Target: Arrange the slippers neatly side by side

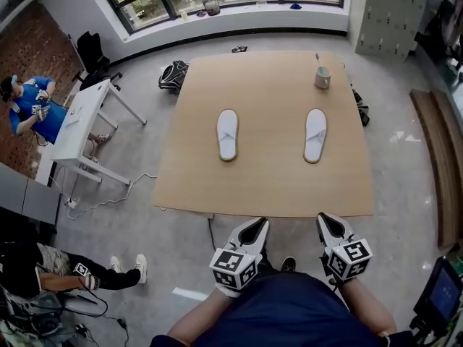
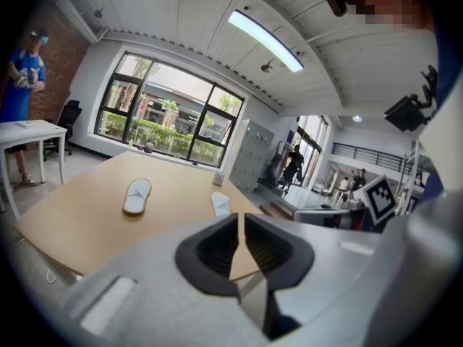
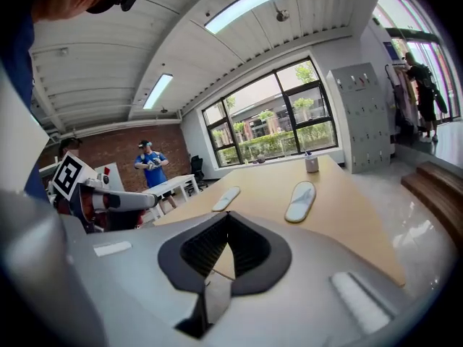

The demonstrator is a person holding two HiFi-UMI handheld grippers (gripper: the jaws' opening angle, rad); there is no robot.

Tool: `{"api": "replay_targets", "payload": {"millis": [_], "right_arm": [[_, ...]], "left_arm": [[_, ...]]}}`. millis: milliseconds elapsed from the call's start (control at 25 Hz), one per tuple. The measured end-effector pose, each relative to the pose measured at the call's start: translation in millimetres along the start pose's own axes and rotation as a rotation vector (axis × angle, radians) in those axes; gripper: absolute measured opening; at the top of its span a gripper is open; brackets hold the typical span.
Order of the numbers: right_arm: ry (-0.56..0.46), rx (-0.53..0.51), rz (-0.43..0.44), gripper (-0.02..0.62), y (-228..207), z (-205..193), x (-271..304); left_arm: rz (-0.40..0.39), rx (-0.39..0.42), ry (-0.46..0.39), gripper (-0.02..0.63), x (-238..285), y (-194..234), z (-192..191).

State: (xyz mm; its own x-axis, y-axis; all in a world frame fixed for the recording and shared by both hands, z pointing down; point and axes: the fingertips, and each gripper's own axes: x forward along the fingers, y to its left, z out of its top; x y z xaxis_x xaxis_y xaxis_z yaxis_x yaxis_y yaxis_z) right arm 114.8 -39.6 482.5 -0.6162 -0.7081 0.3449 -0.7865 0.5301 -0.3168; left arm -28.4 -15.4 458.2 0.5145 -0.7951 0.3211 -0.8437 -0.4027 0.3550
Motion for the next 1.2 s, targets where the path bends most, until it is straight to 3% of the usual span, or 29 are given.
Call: {"api": "replay_targets", "payload": {"millis": [360, 680, 920, 1200], "right_arm": [[0.003, -0.017, -0.178, 0.005, -54.1, 46.7, 86.9], [0.064, -0.043, -0.286, 0.005, -112.8, 66.6, 162.2], [0.134, -0.026, -0.320, 0.005, -173.8, 63.4, 208.8], [0.208, -0.038, -0.375, 0.005, -249.2, 51.9, 255.7]], "left_arm": [[0.045, 0.008, -0.004, 0.031, 43.6, 128.7, 54.0], [0.157, 0.080, 0.088, 0.029, 96.4, 273.3, 83.4], [0.235, 0.144, 0.197, 0.031, 146.3, 332.1, 85.6], [0.260, 0.253, 0.344, 0.044, 200.2, 374.6, 66.9]]}}
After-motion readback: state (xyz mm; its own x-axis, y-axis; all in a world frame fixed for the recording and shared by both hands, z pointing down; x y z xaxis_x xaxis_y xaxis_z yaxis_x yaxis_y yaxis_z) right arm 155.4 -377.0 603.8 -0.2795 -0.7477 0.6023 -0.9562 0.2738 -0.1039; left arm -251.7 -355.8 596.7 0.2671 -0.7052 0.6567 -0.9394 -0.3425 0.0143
